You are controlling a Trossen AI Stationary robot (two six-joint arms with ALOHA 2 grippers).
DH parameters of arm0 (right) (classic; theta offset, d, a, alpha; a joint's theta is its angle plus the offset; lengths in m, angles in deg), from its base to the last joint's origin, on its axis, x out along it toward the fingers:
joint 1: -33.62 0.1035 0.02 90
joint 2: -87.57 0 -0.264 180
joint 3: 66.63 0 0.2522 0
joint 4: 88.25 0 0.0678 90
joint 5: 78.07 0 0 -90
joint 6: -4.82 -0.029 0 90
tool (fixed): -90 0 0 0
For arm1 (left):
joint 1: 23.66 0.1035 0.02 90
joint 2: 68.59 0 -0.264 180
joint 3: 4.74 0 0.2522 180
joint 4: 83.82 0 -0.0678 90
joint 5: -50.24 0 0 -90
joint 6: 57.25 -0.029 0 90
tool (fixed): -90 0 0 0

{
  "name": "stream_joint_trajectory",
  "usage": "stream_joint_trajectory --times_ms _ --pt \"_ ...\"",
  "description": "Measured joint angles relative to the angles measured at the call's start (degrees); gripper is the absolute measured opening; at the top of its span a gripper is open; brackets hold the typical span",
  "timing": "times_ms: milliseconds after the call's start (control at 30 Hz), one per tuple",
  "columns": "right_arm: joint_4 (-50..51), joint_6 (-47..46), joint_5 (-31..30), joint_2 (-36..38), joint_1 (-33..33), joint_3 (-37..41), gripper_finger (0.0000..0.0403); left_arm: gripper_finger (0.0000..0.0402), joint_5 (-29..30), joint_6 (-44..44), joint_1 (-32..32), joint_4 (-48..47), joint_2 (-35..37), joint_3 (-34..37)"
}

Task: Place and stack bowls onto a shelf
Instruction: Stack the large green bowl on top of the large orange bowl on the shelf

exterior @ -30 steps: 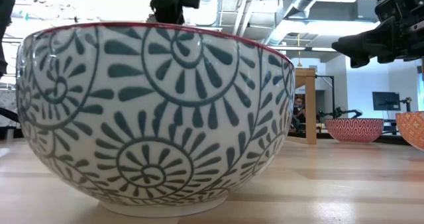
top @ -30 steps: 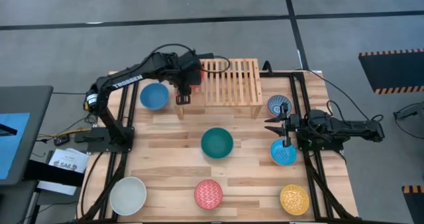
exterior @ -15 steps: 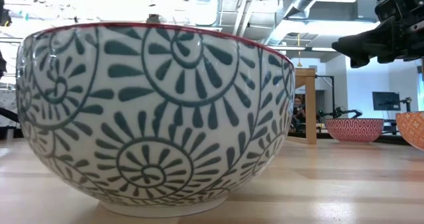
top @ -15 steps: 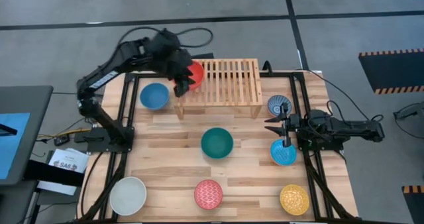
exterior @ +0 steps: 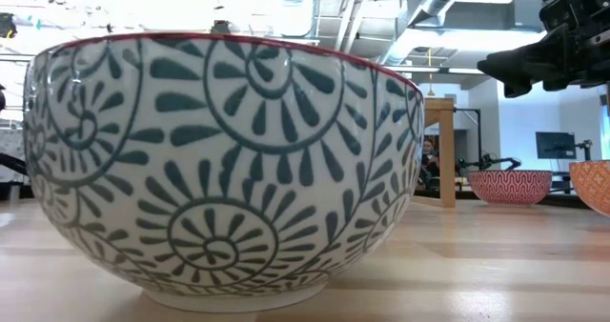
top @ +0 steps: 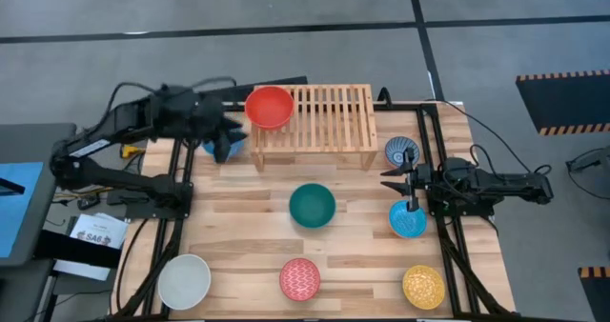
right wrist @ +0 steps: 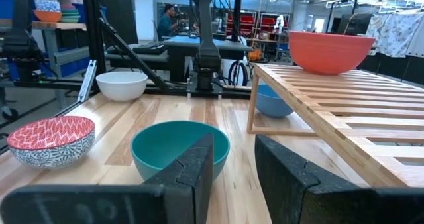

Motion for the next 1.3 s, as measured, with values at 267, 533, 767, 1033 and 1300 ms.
stream_joint_trajectory --times_ms 267,533,767,1033,1300 --pt "0.0 0.01 0.0 -0.01 0.0 0.01 0.0138 0.0161 -15.58 7.87 -5.6 1.8 -1.08 12.61" --pt "0.01 0.02 0.0 -0.01 0.0 0.0 0.0138 0.0161 0.42 39.4 -25.93 21.79 -4.56 25.97" --pt "0.0 0.0 0.0 0.0 -0.02 0.02 0.0138 0.0161 17.68 61.63 -34.72 40.03 -16.86 31.01" --pt "0.0 0.0 -0.02 0.0 -0.01 0.02 0.0138 0.0161 15.8 63.98 -31.57 39.75 -31.48 23.88" --pt "0.0 0.0 0.0 0.0 -0.02 0.02 0.0138 0.016 10.28 66.33 -26.84 39.1 -37.32 21.74"
